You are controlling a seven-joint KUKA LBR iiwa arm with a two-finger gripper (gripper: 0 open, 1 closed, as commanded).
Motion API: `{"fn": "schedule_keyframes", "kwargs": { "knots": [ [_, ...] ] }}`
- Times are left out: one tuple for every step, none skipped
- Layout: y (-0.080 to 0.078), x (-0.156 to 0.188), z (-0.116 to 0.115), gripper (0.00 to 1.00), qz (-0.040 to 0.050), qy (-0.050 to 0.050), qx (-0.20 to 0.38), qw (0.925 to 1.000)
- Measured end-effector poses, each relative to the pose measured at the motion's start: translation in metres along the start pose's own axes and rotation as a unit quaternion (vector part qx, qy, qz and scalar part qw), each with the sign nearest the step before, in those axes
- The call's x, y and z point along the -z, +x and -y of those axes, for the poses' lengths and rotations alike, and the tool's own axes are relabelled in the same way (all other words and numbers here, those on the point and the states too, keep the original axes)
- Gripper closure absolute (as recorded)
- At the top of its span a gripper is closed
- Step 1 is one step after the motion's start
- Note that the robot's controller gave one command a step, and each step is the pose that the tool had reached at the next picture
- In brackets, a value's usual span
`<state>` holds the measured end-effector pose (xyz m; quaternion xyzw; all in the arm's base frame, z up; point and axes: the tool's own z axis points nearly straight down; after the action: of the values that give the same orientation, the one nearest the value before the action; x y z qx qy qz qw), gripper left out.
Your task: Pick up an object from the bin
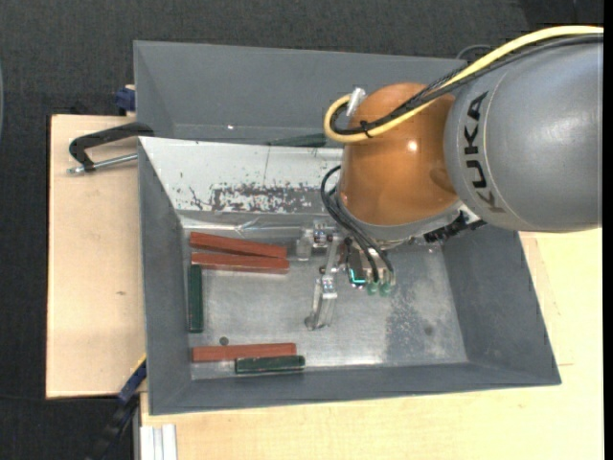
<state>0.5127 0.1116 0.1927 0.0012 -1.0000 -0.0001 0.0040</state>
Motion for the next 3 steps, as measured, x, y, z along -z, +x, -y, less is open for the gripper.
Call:
{"fn": "schedule_keyframes", "kwargs": {
  "knots": [
    [-0.002,0.004,0.001,0.00,0.0043,-0.001,-0.001,1.0000],
    [-0.043,-0.034,-0.022,0.00,0.0126,-0.002,0.006,0.9999],
    [-0.056,-0.080,-0.032,0.00,0.0050,0.000,0.053,0.9986]
  ]
}}
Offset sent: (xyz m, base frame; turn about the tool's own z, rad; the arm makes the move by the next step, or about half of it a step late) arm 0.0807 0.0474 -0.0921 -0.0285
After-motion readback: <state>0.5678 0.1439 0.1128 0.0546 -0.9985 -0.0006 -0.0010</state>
